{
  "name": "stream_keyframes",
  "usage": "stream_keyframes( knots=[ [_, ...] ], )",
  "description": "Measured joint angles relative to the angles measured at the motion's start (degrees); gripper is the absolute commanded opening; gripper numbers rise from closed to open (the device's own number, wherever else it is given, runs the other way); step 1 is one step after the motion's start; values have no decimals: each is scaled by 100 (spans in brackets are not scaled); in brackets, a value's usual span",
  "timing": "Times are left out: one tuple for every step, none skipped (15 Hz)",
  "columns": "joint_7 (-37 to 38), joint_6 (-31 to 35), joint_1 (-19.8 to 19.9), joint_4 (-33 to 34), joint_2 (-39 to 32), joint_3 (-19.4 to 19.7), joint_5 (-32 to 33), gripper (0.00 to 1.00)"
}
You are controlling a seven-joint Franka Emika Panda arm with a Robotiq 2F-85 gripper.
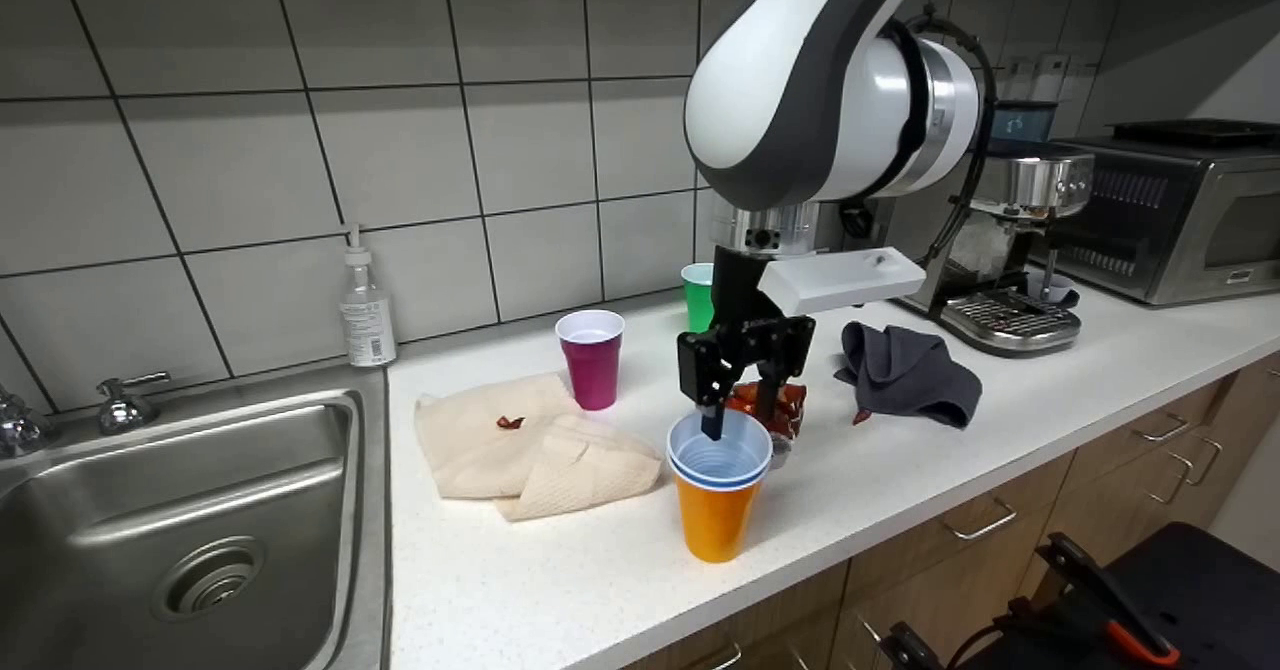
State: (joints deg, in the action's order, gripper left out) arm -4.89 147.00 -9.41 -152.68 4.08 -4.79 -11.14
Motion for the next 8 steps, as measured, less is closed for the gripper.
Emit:
stream_keyframes(
  knots=[
    [0,6,-2,0,1,-2,0,100],
    [0,10,-5,0,2,-5,0,100],
    [0,13,-9,0,4,-8,0,100],
    [0,16,-14,0,9,-9,0,100],
    [0,18,-20,0,16,-11,0,100],
    [0,19,-21,0,25,-12,-2,100],
    [0,19,-21,0,34,-13,-2,100],
    [0,19,-21,0,40,-13,-2,100]
  ],
)
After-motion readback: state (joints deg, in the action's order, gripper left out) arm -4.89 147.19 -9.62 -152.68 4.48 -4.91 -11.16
